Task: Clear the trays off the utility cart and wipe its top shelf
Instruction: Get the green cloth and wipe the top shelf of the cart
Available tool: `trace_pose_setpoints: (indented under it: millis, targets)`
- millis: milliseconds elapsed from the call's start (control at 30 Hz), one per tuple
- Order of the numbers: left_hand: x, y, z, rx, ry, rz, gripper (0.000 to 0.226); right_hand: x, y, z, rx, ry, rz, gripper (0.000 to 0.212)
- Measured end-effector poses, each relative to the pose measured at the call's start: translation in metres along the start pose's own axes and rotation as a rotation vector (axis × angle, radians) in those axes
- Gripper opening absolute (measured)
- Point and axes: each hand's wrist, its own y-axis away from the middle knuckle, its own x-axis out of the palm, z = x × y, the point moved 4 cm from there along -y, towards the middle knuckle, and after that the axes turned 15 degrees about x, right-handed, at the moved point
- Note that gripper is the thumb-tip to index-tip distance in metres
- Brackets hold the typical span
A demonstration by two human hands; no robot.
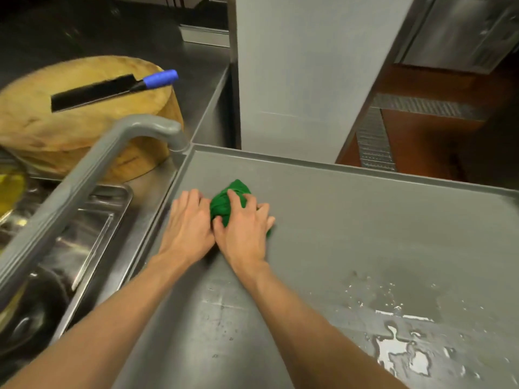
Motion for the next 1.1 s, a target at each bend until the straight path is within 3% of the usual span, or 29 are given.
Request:
trace_pose_setpoints:
  millis: [333,500,600,733,867,1000,1100]
  targets:
    - [-0.008,0.045,0.063,-0.15,-0.041,-0.023,0.033,0.033,0.027,0.06,-0.043,-0.262,0.135,0.061]
    - [-0.013,0.037,0.054,-0.164,0.129,-0.035,0.065,0.02,0.009,0.052,0.017,-0.414,0.308,0.055]
    - [-0.027,0.027,0.036,-0.109,0.356,-0.089,0.064,-0.002,0.0,0.034,0.157,-0.603,0.362,0.045]
    - [-0.043,0.004,-0.014,-0.005,0.529,-0.082,0.049,-0.039,-0.004,-0.02,0.292,-0.822,0.321,0.039]
    - [-0.034,-0.042,-0.097,0.024,0.852,-0.107,0.045,-0.105,-0.024,-0.098,0.313,-0.929,0.201,0.039]
    - [-0.011,-0.091,-0.215,0.028,1.279,-0.121,0.041,-0.194,-0.038,-0.194,0.238,-0.922,0.055,0.04]
    - [0.001,-0.115,-0.313,0.146,1.372,-0.072,0.044,-0.258,-0.034,-0.279,0.245,-0.799,-0.05,0.043]
